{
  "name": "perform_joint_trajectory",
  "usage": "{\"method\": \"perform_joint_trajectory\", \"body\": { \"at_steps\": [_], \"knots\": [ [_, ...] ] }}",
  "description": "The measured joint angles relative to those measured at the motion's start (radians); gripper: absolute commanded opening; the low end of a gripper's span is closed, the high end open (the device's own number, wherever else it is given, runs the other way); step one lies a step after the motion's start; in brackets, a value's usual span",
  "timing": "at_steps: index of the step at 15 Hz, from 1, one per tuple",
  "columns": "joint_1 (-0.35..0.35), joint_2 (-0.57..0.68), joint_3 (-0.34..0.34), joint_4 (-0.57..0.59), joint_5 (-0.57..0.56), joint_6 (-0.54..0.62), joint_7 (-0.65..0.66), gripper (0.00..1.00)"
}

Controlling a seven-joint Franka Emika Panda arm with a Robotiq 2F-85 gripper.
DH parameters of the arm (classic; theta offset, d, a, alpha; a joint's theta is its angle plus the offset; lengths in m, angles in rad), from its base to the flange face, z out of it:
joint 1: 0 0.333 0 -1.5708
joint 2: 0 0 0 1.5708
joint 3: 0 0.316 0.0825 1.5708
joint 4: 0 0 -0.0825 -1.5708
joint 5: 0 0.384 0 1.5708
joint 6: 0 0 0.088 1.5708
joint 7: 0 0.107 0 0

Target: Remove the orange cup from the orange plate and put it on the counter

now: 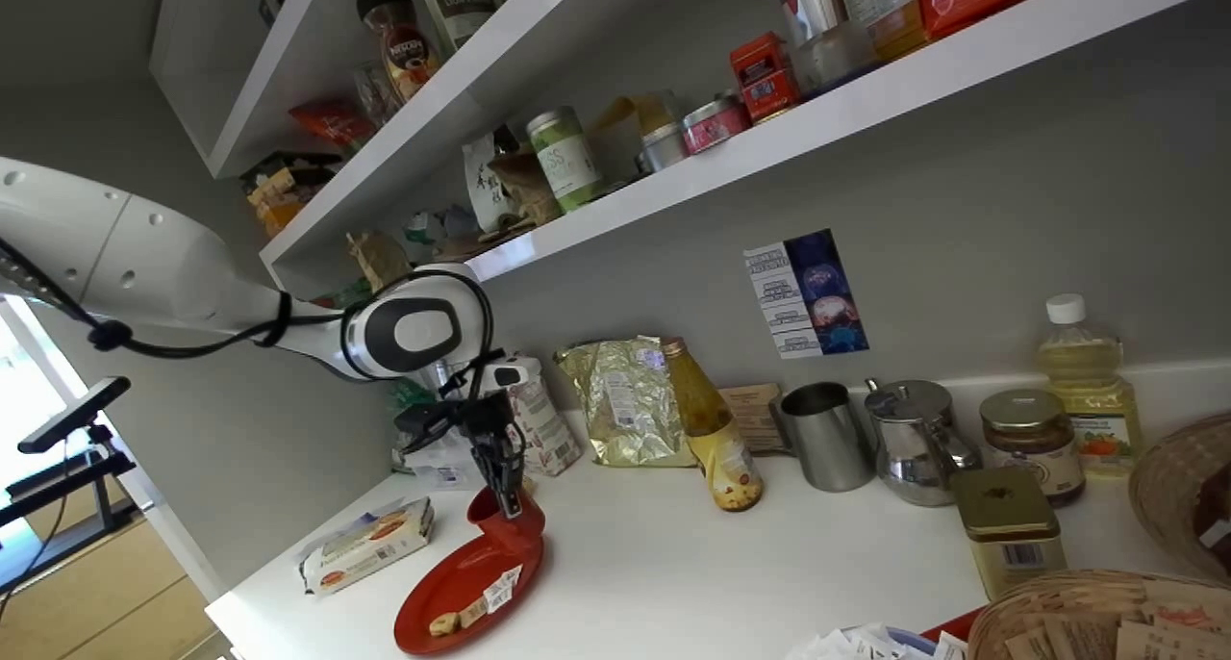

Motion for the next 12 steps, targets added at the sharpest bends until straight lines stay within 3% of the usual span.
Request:
{"method": "perform_joint_trajectory", "body": {
  "at_steps": [6, 12],
  "knots": [
    [-0.109, -0.019, -0.084, -0.086, 0.001, 0.014, -0.054, 0.03],
    [-0.086, -0.019, -0.075, -0.143, -0.004, 0.014, -0.066, 0.03]
  ]
}}
